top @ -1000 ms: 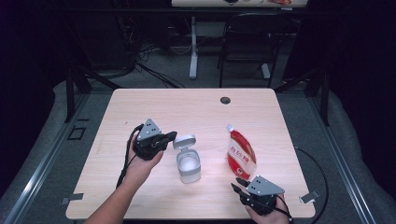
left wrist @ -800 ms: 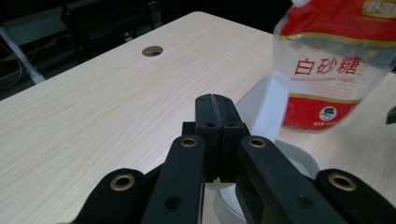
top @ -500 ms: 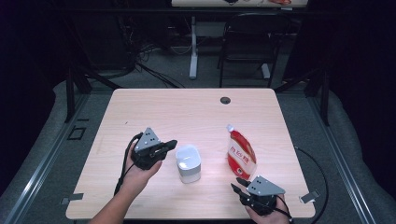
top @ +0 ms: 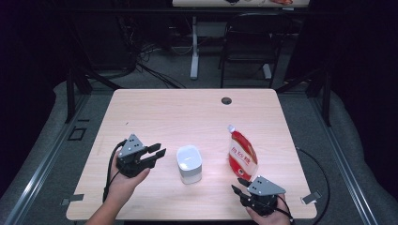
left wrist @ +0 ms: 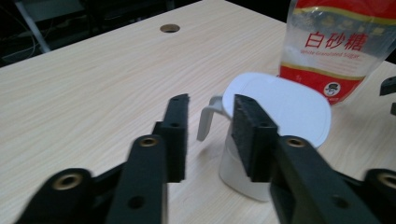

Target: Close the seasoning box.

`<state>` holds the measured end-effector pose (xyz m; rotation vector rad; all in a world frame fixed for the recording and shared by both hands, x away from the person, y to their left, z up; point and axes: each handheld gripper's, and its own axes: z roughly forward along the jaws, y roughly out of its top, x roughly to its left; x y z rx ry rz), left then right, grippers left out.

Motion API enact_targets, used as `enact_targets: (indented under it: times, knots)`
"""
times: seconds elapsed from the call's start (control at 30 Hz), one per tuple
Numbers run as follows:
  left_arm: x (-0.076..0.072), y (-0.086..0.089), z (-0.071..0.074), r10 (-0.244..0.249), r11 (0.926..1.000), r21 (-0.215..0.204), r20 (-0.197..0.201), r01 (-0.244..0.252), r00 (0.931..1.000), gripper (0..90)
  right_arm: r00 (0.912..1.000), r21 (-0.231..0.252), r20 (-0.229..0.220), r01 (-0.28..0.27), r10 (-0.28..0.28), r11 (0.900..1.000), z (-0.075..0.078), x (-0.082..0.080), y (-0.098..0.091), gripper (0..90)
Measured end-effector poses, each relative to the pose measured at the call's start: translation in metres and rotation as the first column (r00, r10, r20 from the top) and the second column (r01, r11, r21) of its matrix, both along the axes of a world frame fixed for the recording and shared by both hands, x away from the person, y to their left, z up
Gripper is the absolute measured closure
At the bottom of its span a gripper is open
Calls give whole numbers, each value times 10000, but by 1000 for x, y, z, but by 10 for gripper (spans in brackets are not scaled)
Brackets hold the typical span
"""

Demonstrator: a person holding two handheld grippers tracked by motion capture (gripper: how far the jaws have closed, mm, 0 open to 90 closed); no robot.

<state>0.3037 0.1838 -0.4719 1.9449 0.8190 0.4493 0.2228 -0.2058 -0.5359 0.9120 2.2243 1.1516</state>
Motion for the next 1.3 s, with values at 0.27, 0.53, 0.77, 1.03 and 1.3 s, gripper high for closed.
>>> enact_targets:
  times: [0.27, 0.53, 0.77, 1.03, 1.3]
  knots:
    - [-4, 15, -23, 549, 9983, 212, -340, -542, 9979, 528, 10000, 100, 41, 63, -63, 9999, 0, 2, -2, 636]
    - [-14, 37, -42, 959, 9950, 344, -653, -938, 9932, 472, 9998, 275, -85, 199, -197, 9994, -2, 4, -5, 619]
    - [-13, 45, -55, 1089, 9940, 236, -1029, -1071, 9887, 460, 9996, 254, -136, 266, -263, 9993, -4, 6, -6, 605]
    - [-6, 40, -70, 901, 9958, 282, -1252, -872, 9880, 457, 9995, 88, -183, 277, -276, 9996, -8, 8, -4, 594]
    - [-4, 42, -79, 965, 9945, 547, -1348, -898, 9862, 457, 9993, -48, -284, 220, -222, 9997, -9, 8, -4, 587]
